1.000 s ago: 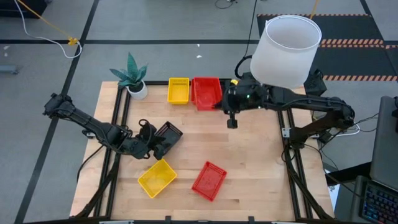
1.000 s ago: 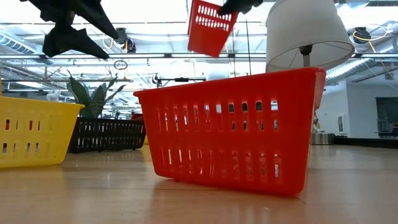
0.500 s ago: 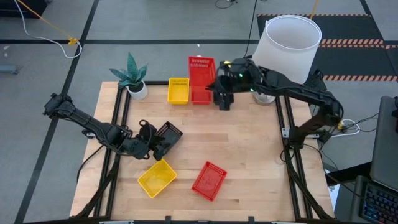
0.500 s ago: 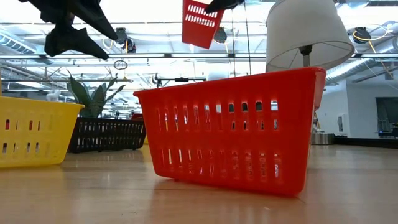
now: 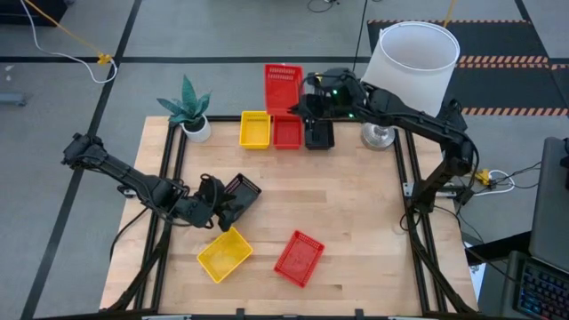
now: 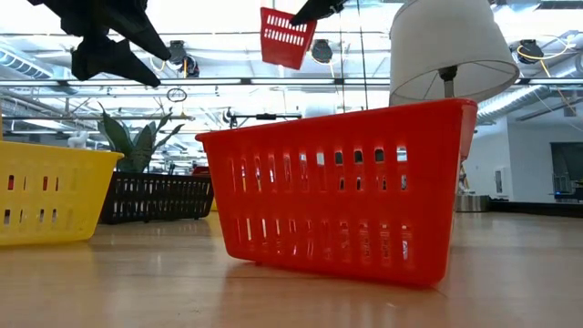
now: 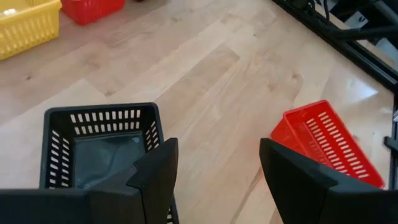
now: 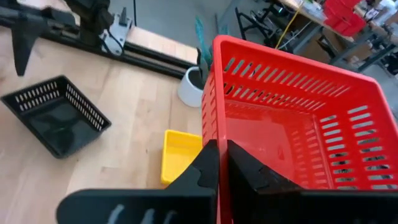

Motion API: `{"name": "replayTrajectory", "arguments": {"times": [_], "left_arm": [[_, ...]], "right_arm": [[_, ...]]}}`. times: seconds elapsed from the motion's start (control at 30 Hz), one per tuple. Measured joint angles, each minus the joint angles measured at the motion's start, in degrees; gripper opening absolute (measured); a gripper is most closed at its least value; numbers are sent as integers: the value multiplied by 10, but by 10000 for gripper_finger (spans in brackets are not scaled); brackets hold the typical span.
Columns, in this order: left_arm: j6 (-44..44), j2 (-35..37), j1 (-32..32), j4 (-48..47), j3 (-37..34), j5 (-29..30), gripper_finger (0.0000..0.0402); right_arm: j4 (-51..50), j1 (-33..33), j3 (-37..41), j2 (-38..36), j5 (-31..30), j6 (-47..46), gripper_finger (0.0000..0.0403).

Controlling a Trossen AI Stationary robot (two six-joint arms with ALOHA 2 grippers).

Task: Stack baskets by color
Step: Stack the middle red basket on the top red basket

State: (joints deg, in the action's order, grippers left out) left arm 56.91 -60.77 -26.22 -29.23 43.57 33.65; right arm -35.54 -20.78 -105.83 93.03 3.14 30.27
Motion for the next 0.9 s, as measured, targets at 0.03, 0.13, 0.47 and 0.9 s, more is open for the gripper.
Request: {"name": "replayTrajectory", "arguments": {"times": [0.03,0.13,0.47,0.9], "left_arm": [[-2,0,0,-2,0,0,227],[-2,0,0,-6,0,0,227],[1,0,0,-6,0,-6,227],[8,0,0,-5,0,-7,227]], "right_arm": [[1,-2,3,0,0,0,4],[0,-3,10,1,0,0,4],[19,-29,46,0,5,18,4],[137,-62,185,0,61,21,4]]}}
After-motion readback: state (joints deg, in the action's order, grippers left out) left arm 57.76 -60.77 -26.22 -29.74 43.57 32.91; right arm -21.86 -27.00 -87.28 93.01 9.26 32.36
